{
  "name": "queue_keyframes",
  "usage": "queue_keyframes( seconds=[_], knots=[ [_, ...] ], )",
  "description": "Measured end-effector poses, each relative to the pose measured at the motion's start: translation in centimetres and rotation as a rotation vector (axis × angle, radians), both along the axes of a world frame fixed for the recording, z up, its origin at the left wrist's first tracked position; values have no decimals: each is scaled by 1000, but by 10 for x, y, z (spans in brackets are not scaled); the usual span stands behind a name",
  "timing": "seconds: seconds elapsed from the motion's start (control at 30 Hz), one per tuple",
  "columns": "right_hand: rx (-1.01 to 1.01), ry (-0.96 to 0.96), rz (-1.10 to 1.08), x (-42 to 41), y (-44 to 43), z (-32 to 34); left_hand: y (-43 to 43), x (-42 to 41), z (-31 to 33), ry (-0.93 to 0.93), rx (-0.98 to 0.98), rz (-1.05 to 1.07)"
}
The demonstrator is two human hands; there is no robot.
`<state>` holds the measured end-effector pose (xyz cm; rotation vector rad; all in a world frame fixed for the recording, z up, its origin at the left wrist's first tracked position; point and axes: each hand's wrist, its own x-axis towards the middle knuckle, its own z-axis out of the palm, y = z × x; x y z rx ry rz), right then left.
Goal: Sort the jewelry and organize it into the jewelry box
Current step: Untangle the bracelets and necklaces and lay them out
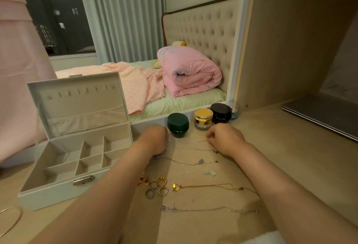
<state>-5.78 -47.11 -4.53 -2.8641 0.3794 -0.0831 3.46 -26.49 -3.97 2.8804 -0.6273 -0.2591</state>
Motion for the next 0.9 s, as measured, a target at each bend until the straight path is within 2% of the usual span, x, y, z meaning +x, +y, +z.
queue_keyframes(
  seconds=[0.13, 0.4, 0.53, 0.67, 0.9],
  knots=[
    [-9, -41, 11, -9, 12, 11, 12, -12, 9, -48, -53, -30],
    [152, -170, 162, -45, 84, 49, 69, -79, 38, -159, -248, -86],
    [201, -138, 292, -62, 137, 62, 127, -116, 45, -179, -338, -50],
    [282, -65, 432, -72, 191, 64, 189, -136, 40, -130, -331, 7],
    [211, 59, 577, -70, 269, 41, 265, -150, -1, -64, -352, 113]
  ],
)
